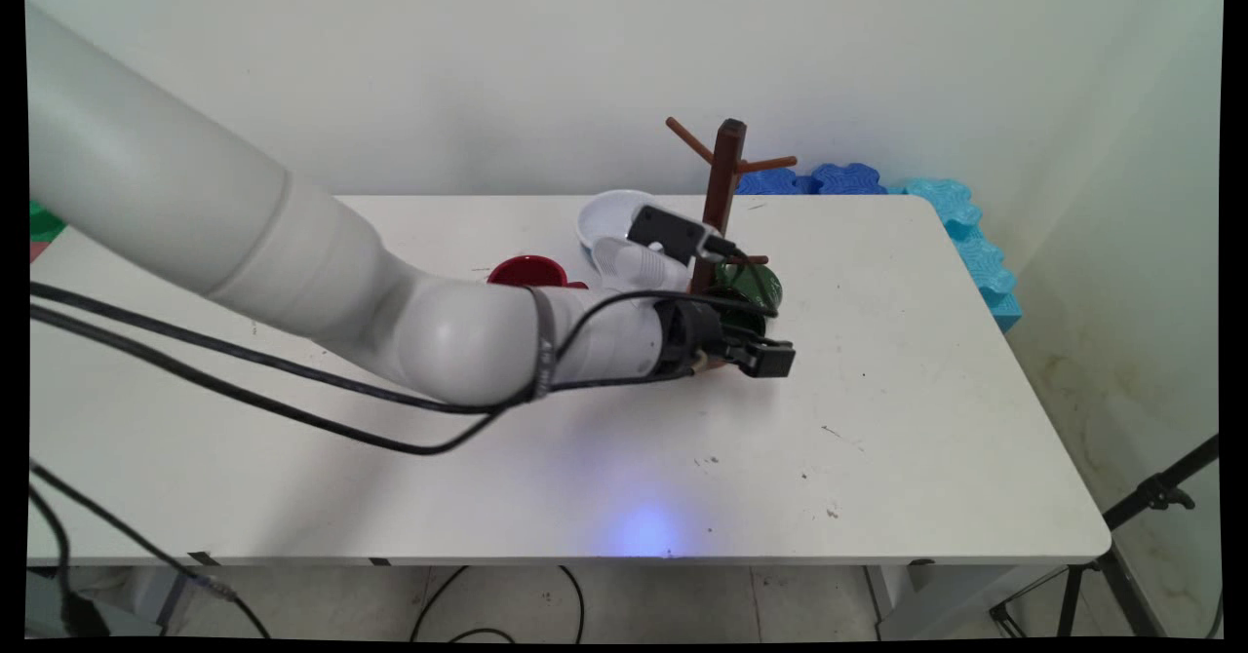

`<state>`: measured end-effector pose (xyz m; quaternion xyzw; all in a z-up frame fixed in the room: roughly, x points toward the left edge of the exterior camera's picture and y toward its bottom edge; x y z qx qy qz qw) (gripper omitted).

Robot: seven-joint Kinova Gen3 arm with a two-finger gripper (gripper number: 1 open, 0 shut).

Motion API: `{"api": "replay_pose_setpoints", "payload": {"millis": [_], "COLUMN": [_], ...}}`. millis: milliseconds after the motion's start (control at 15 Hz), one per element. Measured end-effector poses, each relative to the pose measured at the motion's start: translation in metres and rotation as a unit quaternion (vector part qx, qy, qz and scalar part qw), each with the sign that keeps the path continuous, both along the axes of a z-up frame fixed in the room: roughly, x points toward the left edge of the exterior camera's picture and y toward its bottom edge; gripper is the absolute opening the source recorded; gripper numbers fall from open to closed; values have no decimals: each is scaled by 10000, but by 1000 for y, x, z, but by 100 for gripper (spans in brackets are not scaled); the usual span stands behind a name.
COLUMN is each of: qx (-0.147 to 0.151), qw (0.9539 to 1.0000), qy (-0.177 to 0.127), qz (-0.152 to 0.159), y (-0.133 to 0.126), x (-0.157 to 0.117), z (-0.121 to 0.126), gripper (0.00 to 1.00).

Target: Pick up the green mug from the rack

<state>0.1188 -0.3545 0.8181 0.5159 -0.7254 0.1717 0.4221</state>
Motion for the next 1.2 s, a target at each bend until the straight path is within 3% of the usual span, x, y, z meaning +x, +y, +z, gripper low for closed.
{"api": "replay_pose_setpoints", "payload": {"millis": [467,1200], "qx": [-148,-492], "qw": [9997,9984], "qy": [-4,-3], "qz": [215,268], "y": [-14,-33], "x": [-23,-44], "z": [-31,-57], "gripper": [100,100]}}
